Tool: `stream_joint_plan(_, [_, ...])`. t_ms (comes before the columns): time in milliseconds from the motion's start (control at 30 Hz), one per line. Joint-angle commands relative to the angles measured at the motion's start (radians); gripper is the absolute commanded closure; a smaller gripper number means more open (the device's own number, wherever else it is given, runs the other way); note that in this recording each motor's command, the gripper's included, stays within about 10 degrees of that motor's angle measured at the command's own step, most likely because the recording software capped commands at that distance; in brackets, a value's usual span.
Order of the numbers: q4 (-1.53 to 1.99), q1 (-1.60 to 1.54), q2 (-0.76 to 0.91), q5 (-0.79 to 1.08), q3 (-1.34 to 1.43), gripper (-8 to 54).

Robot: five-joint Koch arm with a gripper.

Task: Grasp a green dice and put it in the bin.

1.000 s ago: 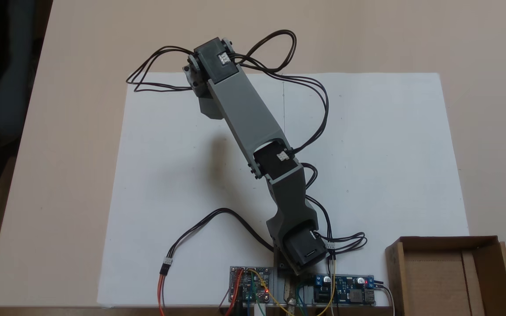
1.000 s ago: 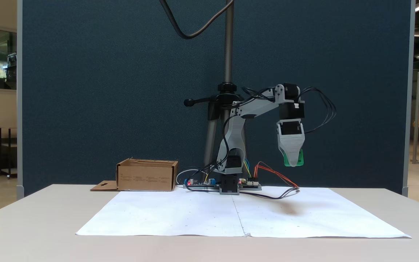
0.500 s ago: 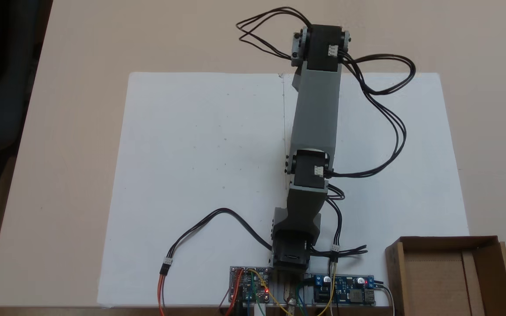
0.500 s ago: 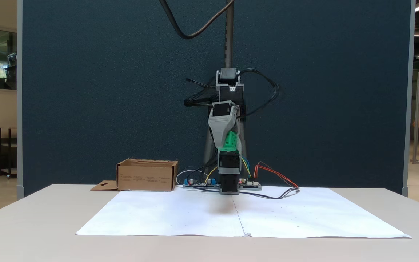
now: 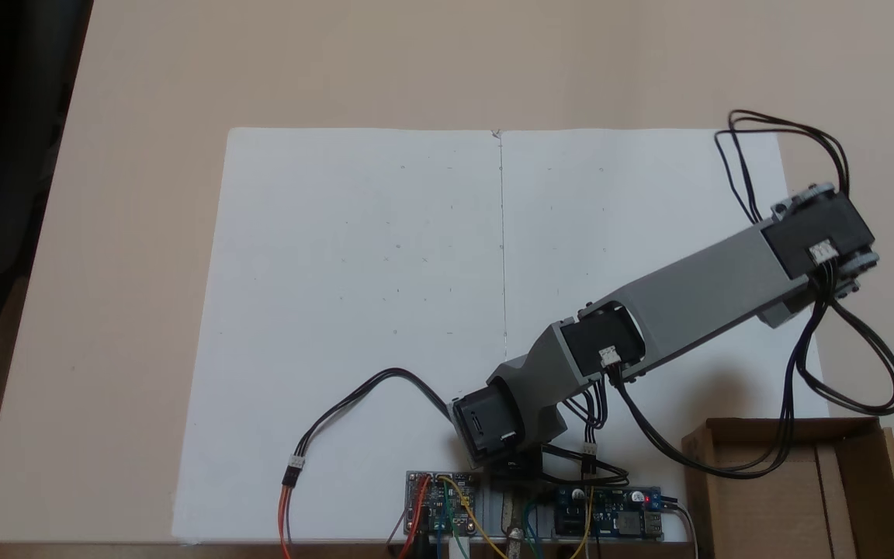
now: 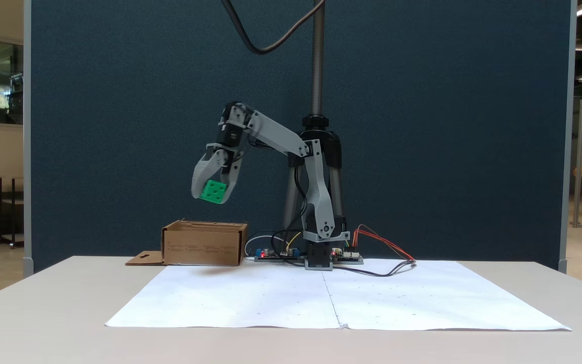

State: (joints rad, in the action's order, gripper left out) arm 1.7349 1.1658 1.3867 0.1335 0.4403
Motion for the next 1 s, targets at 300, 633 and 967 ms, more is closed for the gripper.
stream_joint_plan(300, [0.064, 0.436, 0.043, 0.336, -0.066, 30.9])
stream_joint_plan(633, [0.038, 0.618, -0.055, 0.397, -0.046, 30.9])
stream_joint_plan(967, [-0.153, 0.667, -0.058, 0.397, 0.126, 30.8])
